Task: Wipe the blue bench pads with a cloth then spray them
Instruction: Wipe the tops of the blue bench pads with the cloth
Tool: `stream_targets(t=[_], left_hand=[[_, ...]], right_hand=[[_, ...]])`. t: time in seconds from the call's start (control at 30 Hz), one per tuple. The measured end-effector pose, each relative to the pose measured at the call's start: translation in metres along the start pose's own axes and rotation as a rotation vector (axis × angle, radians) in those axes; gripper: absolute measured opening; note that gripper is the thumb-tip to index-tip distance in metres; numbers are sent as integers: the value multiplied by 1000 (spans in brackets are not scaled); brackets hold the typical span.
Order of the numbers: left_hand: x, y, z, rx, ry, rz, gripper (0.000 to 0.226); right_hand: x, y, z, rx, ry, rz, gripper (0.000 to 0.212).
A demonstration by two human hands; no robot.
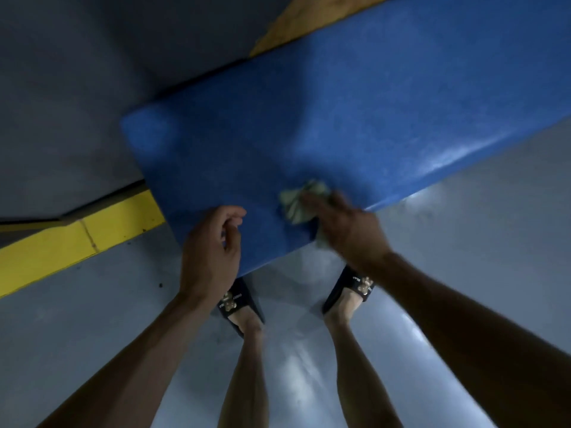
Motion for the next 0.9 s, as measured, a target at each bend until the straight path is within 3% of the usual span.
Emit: stream_targets(t=[0.17,0.27,0.33,0.43,0.53,0.6,0.73,0.9], left_hand=[[24,6,17,-9,46,-1,25],[28,5,14,-44,41,0,26],[25,1,13,-53,35,6,27],[13,-5,11,-65,46,53,28],[-4,-11,8,-88,119,115,22],[-14,-15,6,-112,171,139,17],[-22,-19,24,-124,166,121,22],[4,-8,82,-120,85,29,28]], right_hand=[[-97,11,179,553,-104,196,45],[-108,8,203,781,-57,311,44],[-81,17,168,738,10,348,53],[-19,41,57,443,103,326,61],[48,54,-72,54,97,27,64],[68,45,-115,-115,93,-158,62],[29,48,-67,-299,-37,-129,51],[-87,55,138,316,-169,-228,54]])
Point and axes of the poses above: each hand's wrist, its own y-axis towards the middle knuckle, its own x-axis out of the palm, z = x × y, the point moved 10 cm from there along y, towards the middle knuckle, and after that the axes turned 7 degrees about y, right-handed, at the moved point
